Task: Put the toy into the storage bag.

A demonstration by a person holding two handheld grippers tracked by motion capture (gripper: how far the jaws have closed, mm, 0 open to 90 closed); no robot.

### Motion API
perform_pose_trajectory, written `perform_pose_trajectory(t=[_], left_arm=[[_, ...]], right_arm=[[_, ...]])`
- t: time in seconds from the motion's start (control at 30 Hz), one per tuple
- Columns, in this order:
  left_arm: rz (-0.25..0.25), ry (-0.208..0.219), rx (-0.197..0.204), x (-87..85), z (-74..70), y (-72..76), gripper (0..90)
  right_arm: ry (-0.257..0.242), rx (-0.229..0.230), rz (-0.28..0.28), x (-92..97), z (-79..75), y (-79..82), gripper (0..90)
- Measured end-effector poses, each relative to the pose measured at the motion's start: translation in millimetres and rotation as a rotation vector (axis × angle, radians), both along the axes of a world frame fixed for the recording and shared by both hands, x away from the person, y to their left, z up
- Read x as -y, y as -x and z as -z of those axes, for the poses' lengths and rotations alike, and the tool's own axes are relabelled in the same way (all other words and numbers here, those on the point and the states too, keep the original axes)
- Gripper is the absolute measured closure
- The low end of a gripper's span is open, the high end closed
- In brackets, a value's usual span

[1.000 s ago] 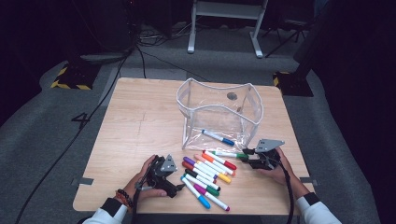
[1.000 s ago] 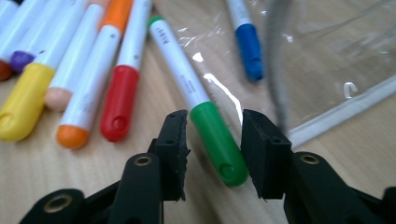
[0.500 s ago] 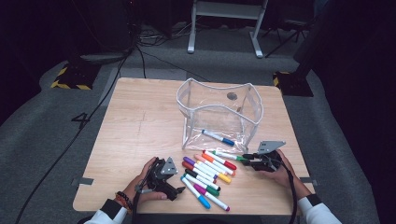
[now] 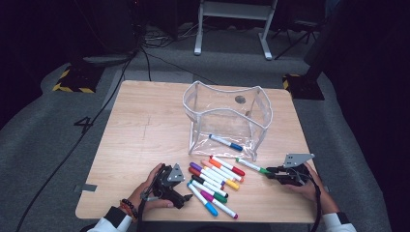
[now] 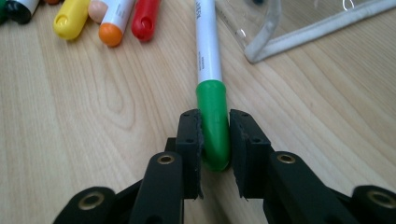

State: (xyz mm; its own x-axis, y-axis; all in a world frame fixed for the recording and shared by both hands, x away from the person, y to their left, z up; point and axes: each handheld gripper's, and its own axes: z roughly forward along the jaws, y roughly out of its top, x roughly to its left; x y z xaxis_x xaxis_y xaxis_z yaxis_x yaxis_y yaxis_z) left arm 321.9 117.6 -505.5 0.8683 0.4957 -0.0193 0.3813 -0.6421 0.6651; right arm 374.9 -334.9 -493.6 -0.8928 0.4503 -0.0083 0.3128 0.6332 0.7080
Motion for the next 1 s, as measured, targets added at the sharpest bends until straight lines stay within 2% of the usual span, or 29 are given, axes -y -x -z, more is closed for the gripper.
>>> perform_pose_trajectory(t=[0.1,0.2,0.27,0.33,0.43,0.53,0.67,0.7,0.8,1.0], left_arm=[[0.000,0.000,0.000,0.0,0.0,0.0,0.5],[0.000,0.000,0.000,0.0,0.0,0.0,0.5],[0.000,0.000,0.000,0.0,0.0,0.0,0.5],[0.000,0.000,0.000,0.0,0.0,0.0,0.5],[0.000,0.000,0.000,0.0,0.0,0.0,0.5],[0.000,0.001,0.000,0.0,0.0,0.0,0.5],[0.002,-0.002,0.000,-0.1,-0.1,-0.1,0.5],[0.002,-0.001,0.000,-0.1,0.0,-0.2,0.5],[0.002,-0.001,0.000,-0.1,0.0,-0.2,0.5],[0.007,-0.002,-0.002,-0.2,-0.1,-0.7,0.5]], right_arm=[[0.023,0.011,0.004,4.4,-1.6,7.1,74.5],[0.043,0.001,0.011,2.8,-3.7,11.2,69.4],[0.057,0.013,0.030,-4.9,-8.3,10.9,66.9],[0.047,0.009,0.011,-15.0,-12.6,7.0,64.0],[0.096,0.011,-0.005,-27.2,-8.6,0.4,60.9],[0.047,-0.021,0.000,-28.3,-3.9,-5.7,62.2],[0.025,-0.019,0.026,-29.4,-2.3,-5.2,73.4],[0.019,-0.016,0.025,-29.9,-1.8,-5.1,73.7],[0.031,-0.005,0.015,-31.3,-2.5,-3.8,74.4],[0.033,0.001,0.011,-18.9,-6.6,-1.0,74.6]])
